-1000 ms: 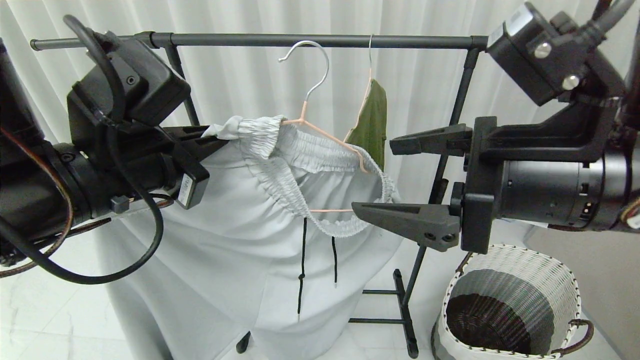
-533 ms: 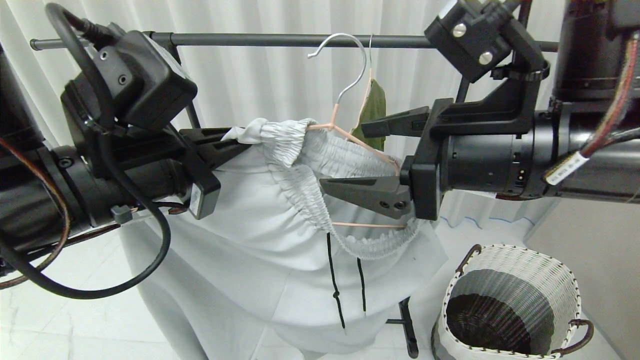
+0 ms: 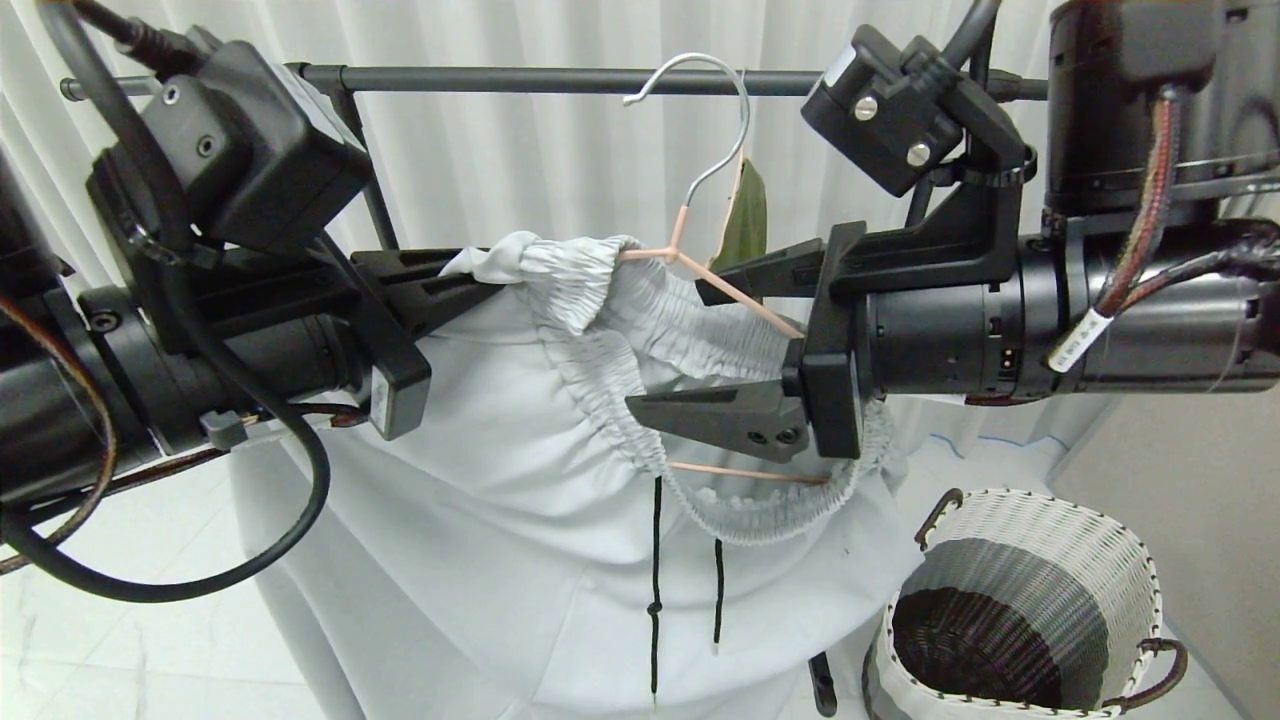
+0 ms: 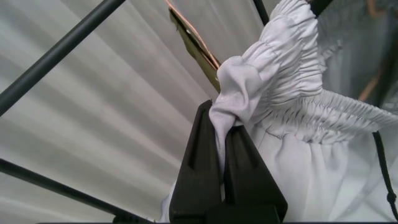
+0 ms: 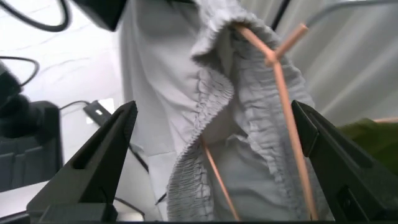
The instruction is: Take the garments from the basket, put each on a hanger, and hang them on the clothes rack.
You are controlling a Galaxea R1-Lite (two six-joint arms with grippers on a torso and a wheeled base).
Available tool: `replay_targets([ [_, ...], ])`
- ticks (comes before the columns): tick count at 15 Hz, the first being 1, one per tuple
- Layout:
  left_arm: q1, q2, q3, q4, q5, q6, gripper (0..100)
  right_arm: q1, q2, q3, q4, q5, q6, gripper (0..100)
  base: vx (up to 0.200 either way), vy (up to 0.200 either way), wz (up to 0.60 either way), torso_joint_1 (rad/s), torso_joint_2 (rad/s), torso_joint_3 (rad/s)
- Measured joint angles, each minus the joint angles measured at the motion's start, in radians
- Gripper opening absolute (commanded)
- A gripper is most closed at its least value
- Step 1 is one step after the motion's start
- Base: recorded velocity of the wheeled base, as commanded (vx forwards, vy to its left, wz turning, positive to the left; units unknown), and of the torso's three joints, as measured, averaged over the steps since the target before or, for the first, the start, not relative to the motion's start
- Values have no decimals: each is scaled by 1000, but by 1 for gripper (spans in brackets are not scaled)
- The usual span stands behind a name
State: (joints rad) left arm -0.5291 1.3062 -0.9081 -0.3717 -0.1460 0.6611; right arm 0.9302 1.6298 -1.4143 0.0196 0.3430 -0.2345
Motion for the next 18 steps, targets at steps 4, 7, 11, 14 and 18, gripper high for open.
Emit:
replay_targets([
  [4, -4, 0, -6, 0, 0, 0, 0, 16, 10, -1, 5, 14, 15, 100, 0, 0, 0, 0, 0, 0],
  [7, -11, 0, -10, 0, 0, 0, 0, 18, 25, -1, 4, 13, 45, 100, 0, 0, 0, 0, 0, 0],
  [11, -12, 0, -11, 0, 0, 0, 0, 14, 31, -1, -1, 4, 62, 0, 0, 0, 0, 0, 0, 0],
  [14, -12, 0, -11, 1, 1, 1, 0, 13, 32, -1, -6, 1, 62, 0, 0, 0, 0, 0, 0, 0],
  [18, -12, 0, -11, 0, 1, 1, 0, 12, 32, -1, -8, -1, 62, 0, 0, 0, 0, 0, 0, 0],
])
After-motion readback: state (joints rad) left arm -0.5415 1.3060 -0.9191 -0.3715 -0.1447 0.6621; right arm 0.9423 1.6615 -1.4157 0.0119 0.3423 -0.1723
